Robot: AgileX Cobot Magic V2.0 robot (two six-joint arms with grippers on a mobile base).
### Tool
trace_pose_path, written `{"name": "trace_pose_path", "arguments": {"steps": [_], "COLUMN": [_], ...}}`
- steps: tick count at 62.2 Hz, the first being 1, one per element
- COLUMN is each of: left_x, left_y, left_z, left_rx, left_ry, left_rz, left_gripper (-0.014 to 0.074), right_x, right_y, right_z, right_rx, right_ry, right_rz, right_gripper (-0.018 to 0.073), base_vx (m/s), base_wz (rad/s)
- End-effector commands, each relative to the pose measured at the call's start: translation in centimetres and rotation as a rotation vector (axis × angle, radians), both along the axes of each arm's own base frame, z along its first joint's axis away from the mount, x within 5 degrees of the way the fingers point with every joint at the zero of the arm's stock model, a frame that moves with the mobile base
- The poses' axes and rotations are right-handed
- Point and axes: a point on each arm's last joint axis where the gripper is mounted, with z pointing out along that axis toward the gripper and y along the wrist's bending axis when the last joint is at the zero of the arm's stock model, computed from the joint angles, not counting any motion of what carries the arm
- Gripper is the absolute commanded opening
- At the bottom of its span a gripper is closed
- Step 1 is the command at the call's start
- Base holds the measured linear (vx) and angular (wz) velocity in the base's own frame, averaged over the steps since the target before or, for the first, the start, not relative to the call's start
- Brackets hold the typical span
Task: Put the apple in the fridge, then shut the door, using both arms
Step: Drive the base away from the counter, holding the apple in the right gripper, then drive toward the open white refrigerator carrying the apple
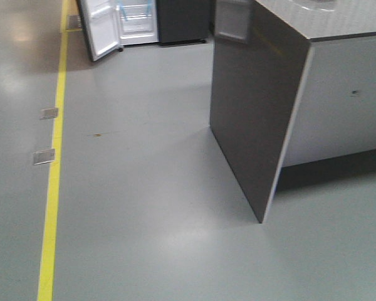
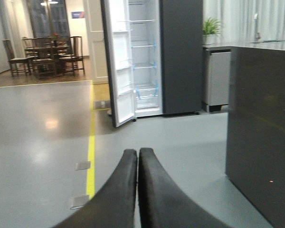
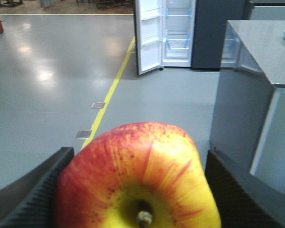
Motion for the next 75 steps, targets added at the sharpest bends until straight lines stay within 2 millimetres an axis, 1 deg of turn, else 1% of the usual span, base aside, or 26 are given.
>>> {"name": "trace_pose_path", "arguments": {"steps": [1, 46, 75], "left_x": [-0.07, -0.07, -0.07], "left_y": [0.08, 0.08, 0.08], "left_z": [-0.01, -0.01, -0.01], "left_rx": [-0.008, -0.008, -0.008], "left_ry": [-0.064, -0.064, -0.064], "left_rz": [0.008, 0.008, 0.008], "left_gripper": [-0.0006, -0.0006, -0.0006], "right_x": [0.17, 0.17, 0.17], "right_y": [-0.07, -0.07, -0.07], "right_z": [1.26, 1.26, 1.26], "right_rx": [0.033, 0.033, 0.033], "right_ry": [-0.082, -0.082, -0.082], "right_rz": [-0.015, -0.015, -0.015], "right_gripper": [-0.0006, -0.0006, -0.0006], "base_vx": [0.09, 0.11, 0.16], "base_wz": [0.35, 0.35, 0.13]}}
